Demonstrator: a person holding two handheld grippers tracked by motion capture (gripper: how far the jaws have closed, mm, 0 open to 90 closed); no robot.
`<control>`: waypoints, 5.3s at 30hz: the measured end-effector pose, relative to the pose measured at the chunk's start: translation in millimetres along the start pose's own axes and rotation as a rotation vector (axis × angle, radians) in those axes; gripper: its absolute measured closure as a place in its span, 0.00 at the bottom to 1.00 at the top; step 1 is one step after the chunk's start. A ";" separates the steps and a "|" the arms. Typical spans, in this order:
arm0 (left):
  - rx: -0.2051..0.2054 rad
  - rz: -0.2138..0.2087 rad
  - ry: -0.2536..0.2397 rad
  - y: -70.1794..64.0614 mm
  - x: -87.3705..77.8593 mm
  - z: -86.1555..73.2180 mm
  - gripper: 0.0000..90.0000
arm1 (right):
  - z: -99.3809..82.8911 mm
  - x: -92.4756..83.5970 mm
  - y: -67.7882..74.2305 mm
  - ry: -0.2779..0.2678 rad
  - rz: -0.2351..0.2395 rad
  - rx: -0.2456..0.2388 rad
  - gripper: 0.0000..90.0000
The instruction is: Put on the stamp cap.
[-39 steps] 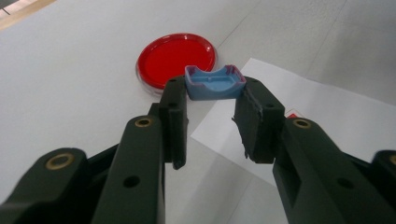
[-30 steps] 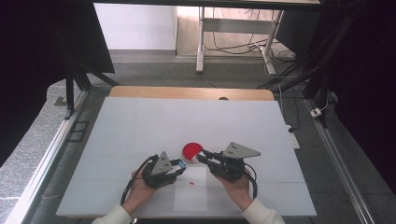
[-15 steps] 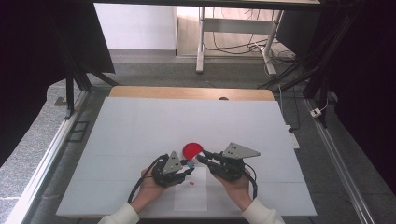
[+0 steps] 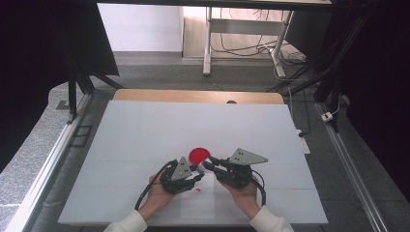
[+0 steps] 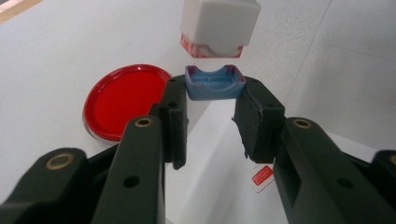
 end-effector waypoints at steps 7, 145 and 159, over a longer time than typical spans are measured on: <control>0.002 -0.001 -0.003 -0.6 -0.5 0.2 0.72 | -1.6 1.5 0.8 0.010 -0.002 0.013 0.83; 0.068 0.104 -0.061 -11.1 -1.5 -1.5 0.68 | -10.0 9.4 2.2 0.088 -0.014 0.163 0.84; 0.007 0.036 -0.014 -4.6 -1.8 -5.8 0.51 | -11.3 9.6 0.6 0.088 -0.032 0.120 0.84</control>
Point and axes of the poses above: each handheld gripper's, and its own axes: x roughly forward along the jaws, z roughly out of its top, y roughly to its left, the point moved 2 cm from there along x, roughly forward along the jaws, and after that the axes turned 1 degree about -z, right-handed, at the moved point
